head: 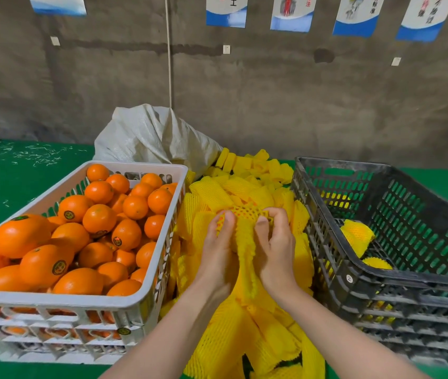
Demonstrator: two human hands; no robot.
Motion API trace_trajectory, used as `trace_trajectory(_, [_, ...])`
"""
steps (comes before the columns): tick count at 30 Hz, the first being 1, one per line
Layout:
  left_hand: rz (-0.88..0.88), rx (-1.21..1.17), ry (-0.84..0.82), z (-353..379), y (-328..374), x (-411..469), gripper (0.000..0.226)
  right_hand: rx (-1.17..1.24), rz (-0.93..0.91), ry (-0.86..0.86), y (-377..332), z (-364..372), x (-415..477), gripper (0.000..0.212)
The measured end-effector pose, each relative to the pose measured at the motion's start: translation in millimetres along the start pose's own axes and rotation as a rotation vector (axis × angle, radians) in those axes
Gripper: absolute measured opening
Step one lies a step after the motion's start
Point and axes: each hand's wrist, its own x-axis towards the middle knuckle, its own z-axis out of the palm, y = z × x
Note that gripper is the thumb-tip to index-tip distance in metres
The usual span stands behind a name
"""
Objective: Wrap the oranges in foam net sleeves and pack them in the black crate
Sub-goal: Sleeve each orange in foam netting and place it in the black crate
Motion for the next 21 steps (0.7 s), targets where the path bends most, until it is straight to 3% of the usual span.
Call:
trace_trajectory(5, [-0.111,-0.077,-0.003,-5.7,5.8,8.0,0.069,-0.037,-0.052,-0.075,2.6,-1.3,6.0,0.008])
trace_trajectory(13, [-0.122,-0.129,-0.037,-8.5,8.0,14.4,0.033,0.229,0.215,-0.092,7.7,-1.4,34.7,0.032])
trace_trajectory(19, [-0.124,-0.191,0.041,-5.4,11.0,15.9,0.043,0.383,0.381,-0.086,12.2,3.8,24.4,0.026])
trace_trajectory(21, [-0.099,-0.113,0.082,-6.3,11.2,18.4,0.035,0.431,0.446,-0.087,12.5,5.6,17.9,0.025])
